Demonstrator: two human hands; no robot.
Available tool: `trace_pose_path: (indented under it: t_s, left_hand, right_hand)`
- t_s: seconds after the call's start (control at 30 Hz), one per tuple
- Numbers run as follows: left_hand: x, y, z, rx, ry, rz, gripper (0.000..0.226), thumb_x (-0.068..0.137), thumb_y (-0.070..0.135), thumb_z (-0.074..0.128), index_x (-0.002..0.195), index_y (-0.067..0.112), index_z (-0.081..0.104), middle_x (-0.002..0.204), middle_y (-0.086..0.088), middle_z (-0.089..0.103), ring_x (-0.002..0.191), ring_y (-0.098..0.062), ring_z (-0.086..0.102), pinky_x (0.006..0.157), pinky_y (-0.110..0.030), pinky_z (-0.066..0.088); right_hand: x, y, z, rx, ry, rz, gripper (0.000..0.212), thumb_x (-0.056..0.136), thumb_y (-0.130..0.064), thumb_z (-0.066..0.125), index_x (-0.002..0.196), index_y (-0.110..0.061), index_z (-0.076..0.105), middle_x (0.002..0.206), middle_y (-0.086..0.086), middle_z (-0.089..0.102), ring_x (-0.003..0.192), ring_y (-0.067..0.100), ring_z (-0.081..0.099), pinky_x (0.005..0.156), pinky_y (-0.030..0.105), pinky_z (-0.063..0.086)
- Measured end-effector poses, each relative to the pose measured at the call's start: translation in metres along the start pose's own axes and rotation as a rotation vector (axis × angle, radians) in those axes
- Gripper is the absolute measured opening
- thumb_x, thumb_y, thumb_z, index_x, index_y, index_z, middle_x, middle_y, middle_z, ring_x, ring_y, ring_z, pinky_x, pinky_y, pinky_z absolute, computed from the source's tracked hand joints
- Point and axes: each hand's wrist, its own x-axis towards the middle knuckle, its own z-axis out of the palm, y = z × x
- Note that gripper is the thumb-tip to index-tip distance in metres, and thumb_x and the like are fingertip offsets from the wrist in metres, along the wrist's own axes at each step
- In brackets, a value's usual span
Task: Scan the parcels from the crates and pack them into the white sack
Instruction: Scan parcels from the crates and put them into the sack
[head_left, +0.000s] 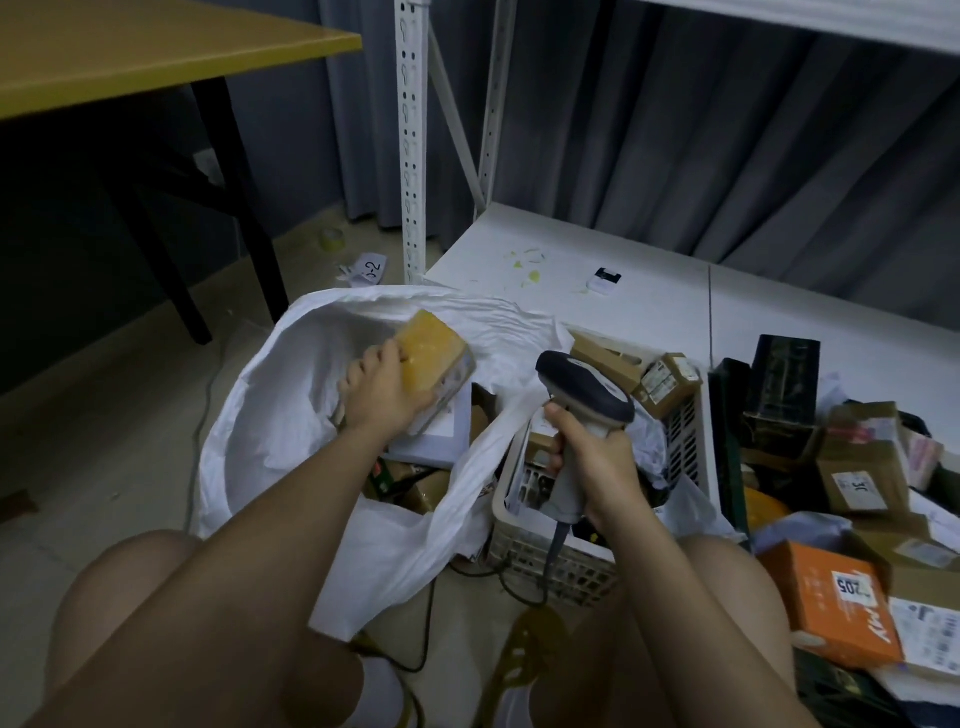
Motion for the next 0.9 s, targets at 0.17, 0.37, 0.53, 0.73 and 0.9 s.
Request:
trace_pose_path:
  t_s: [0.17, 0.37, 0.53, 0.73, 0.9]
  left_hand:
    - [0.01, 0.002, 0.04, 0.144, -0.076, 0.185, 0.066, 0.073, 0.061, 0.066, 0.124, 0.025, 0.043, 0.136, -0.004, 0.041, 0.123, -0.031, 0.034, 0.098, -0.043, 0.025]
    - [0.024, 0.005, 0.069, 0.223, 0.048, 0.306, 0.075, 0.064, 0.053, 0.077, 0.126, 0.023, 0.048, 0.135, -0.002, 0.045, 0.12, -0.029, 0.041, 0.092, -0.044, 0.031]
    - [0.034, 0.005, 0.088, 0.286, 0.11, 0.3, 0.079, 0.054, 0.056, 0.081, 0.117, 0.018, 0.055, 0.127, -0.009, 0.053, 0.108, -0.033, 0.052, 0.084, -0.045, 0.038]
    - [0.039, 0.0, 0.093, 0.316, -0.151, 0.317, 0.088, 0.07, 0.068, 0.065, 0.141, 0.028, 0.034, 0.15, -0.007, 0.027, 0.131, -0.031, 0.031, 0.099, -0.049, 0.028]
    - [0.032, -0.01, 0.086, 0.258, -0.298, 0.272, 0.09, 0.078, 0.064, 0.06, 0.149, 0.04, 0.009, 0.149, -0.01, 0.013, 0.131, -0.033, 0.018, 0.103, -0.05, 0.026]
  right_hand:
    - [0.033, 0.01, -0.005, -0.043, 0.039, 0.068, 0.022, 0.088, -0.015, 0.07, 0.071, -0.007, 0.058, 0.053, 0.007, 0.052, 0.049, 0.021, 0.048, 0.058, 0.035, 0.044]
    - [0.059, 0.029, -0.01, -0.028, 0.093, 0.122, 0.023, 0.088, -0.015, 0.069, 0.07, -0.008, 0.058, 0.054, 0.005, 0.053, 0.052, 0.02, 0.049, 0.056, 0.033, 0.044]
    - [0.092, 0.036, -0.006, -0.023, 0.314, 0.123, 0.061, 0.067, -0.045, 0.083, 0.11, -0.004, 0.066, 0.091, 0.006, 0.067, 0.081, 0.02, 0.061, 0.071, 0.034, 0.05]
    - [0.124, 0.031, 0.017, -0.158, 0.389, 0.154, 0.05, 0.072, -0.03, 0.086, 0.112, -0.012, 0.061, 0.104, 0.002, 0.063, 0.1, 0.02, 0.061, 0.09, 0.038, 0.052]
    - [0.131, 0.036, 0.016, -0.357, 0.338, 0.17, 0.037, 0.079, -0.011, 0.074, 0.111, 0.001, 0.06, 0.104, 0.012, 0.063, 0.094, 0.024, 0.061, 0.074, 0.031, 0.046]
